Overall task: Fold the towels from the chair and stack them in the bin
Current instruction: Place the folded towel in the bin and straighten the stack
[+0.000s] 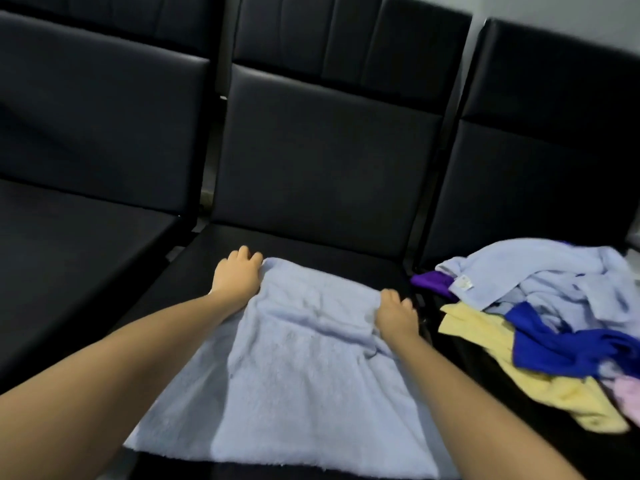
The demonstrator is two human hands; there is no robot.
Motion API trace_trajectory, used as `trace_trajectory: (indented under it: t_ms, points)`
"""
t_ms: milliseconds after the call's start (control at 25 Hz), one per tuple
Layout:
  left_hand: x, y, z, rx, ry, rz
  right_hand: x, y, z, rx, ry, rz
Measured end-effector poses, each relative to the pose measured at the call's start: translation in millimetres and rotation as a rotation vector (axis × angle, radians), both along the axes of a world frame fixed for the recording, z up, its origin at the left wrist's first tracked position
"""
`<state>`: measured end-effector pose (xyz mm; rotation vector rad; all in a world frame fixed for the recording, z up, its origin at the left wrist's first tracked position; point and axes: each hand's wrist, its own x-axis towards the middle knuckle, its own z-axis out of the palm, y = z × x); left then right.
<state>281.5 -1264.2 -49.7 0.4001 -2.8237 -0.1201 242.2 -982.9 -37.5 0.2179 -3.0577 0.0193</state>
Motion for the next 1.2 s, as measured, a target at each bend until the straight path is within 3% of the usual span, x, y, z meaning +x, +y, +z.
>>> trace_trajectory:
  t_ms: [80,280,400,480,680,840,960,1080,1120,1200]
  points:
    - [19.0,1.8,2.0,-0.028,0.006,-0.009,22.5,-0.9,5.5,0.045,-0.016,0.004]
    - [62.1,10.8,14.8,0.153,0.007,-0.013,51.1,10.8,32.6,0.125,-0.057,0.077]
    - [70.6,3.9,48.4,0.065,-0.067,-0.032,57.6,15.5,54.7,-0.025,-0.211,0.086]
    - [72.2,-2.9,80.8,0.107,-0.069,-0.052,57.8,21.7,72.3,-0.115,-0.240,0.111]
    - [88.3,-33.4,161.3,0.437,-0.181,-0.187,64.3,43.6,132.5,-0.255,-0.118,0.176]
    - [101.7,-42.4,193.3,0.370,-0.303,-0.183,69.6,51.4,169.0,-0.411,-0.050,0.225]
    - [109.5,-30.3,206.0,0.295,-0.316,-0.133,69.6,49.1,185.7,-0.282,0.047,0.205]
    - [113.4,-24.1,214.0,0.267,-0.398,-0.063,83.1,36.6,197.8,0.210,0.225,0.199]
    - [112.1,-20.4,214.3,0.275,-0.440,-0.024,88.6,31.3,198.9,0.310,0.209,0.204]
    - [116.2,-9.3,211.3,0.294,-0.465,0.028,96.0,23.5,198.3,0.302,0.087,0.115]
